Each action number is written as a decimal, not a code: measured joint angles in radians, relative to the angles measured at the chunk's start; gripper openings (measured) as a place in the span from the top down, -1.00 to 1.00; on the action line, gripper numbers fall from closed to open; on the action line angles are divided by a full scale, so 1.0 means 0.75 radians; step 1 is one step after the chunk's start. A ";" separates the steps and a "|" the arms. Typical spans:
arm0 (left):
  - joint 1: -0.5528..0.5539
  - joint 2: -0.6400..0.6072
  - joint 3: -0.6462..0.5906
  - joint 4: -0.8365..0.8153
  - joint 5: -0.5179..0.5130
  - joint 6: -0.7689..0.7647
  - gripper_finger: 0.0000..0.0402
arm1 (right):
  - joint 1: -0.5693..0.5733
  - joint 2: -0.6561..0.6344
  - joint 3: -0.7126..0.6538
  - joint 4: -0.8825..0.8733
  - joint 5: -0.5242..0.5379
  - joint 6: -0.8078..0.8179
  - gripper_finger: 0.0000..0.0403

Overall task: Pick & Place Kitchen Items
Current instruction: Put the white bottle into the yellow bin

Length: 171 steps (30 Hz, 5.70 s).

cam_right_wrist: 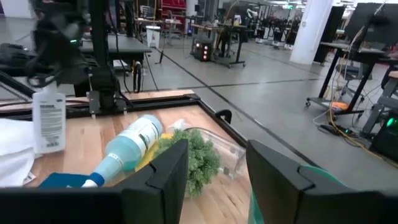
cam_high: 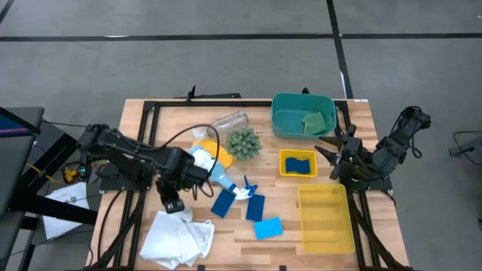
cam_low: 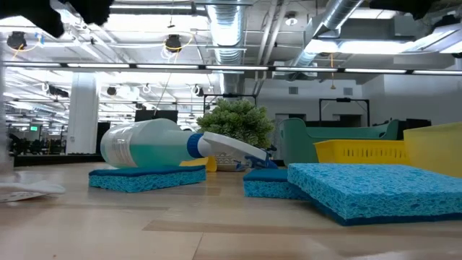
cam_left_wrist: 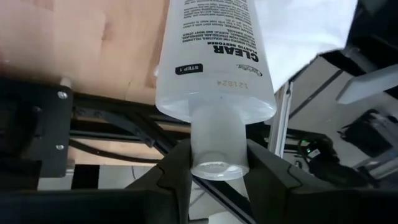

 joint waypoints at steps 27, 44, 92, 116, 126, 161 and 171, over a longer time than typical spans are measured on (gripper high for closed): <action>0.173 0.000 0.000 0.001 -0.089 0.128 0.46 | 0.001 0.001 0.000 0.003 -0.022 -0.032 0.23; -0.112 0.000 0.000 0.001 0.041 -0.237 0.46 | 0.001 0.001 0.000 0.003 -0.022 -0.028 0.23; 0.110 0.001 -0.126 0.001 0.123 -0.097 0.24 | 0.001 0.001 0.000 -0.004 -0.023 -0.028 0.23; 0.107 0.000 -0.125 0.001 0.008 -0.098 0.23 | 0.001 0.001 0.000 -0.015 -0.030 -0.028 0.23; -0.089 0.000 -0.125 0.162 -0.184 -0.205 -0.01 | 0.000 0.001 -0.001 -0.046 -0.067 0.012 0.23; -0.276 -0.007 -0.798 1.119 -0.332 -0.448 -0.99 | 0.001 0.001 -0.001 -0.066 -0.095 0.018 0.23; -0.213 -0.005 -0.819 1.182 -0.356 -0.457 -0.88 | 0.001 0.001 -0.001 -0.065 -0.095 0.022 0.23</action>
